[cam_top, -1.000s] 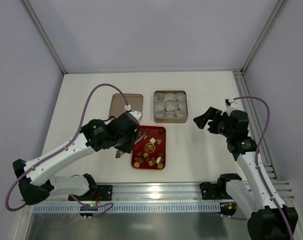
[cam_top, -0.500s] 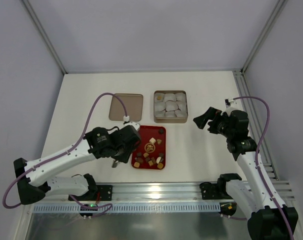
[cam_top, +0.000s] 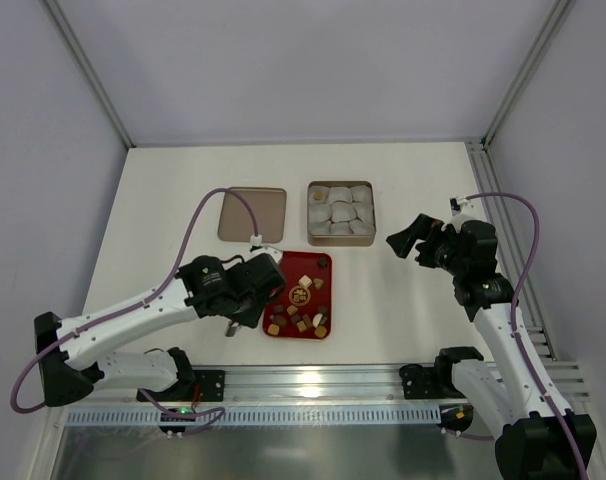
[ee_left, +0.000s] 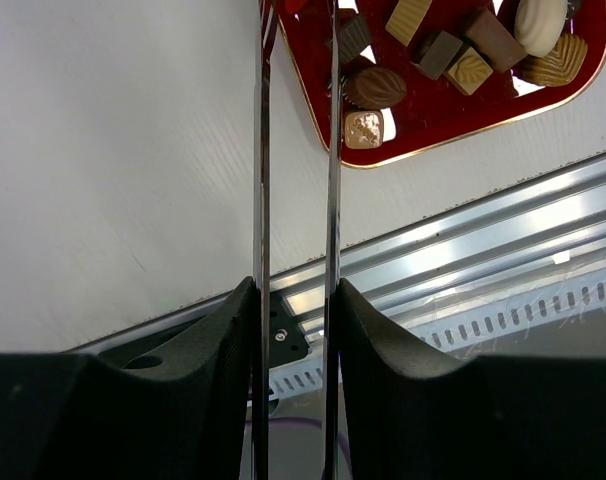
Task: Pack the chocolate
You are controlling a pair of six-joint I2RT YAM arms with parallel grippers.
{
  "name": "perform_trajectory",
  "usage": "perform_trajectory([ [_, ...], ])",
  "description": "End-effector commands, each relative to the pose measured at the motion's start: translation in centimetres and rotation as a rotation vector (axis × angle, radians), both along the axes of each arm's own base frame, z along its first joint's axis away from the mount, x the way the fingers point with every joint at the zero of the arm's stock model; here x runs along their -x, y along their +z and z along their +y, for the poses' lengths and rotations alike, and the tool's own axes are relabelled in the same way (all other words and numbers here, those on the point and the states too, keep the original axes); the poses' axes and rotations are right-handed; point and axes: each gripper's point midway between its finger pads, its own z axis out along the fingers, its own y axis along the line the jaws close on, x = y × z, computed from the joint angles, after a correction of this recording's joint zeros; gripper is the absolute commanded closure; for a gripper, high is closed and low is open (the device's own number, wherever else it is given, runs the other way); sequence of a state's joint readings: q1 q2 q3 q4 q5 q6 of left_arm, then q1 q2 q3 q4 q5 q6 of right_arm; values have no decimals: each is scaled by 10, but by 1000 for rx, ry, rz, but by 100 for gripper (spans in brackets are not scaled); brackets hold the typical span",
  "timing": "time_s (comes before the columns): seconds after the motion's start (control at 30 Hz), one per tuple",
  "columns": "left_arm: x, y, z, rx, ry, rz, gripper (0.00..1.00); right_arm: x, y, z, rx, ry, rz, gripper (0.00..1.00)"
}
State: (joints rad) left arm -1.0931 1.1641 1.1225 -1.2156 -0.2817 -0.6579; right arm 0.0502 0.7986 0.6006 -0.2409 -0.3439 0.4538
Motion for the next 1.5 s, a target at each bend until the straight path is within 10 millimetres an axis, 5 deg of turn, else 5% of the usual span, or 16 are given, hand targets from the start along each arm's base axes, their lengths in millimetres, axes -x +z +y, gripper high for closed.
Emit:
perform_trajectory([
  [0.0,-6,0,-4,11,12,-33,64,-3,12,2,3,18,-51,0],
  [1.47,-6,-19,-15,-27,-26,12,68,-2,8,2,6,17,-42,0],
])
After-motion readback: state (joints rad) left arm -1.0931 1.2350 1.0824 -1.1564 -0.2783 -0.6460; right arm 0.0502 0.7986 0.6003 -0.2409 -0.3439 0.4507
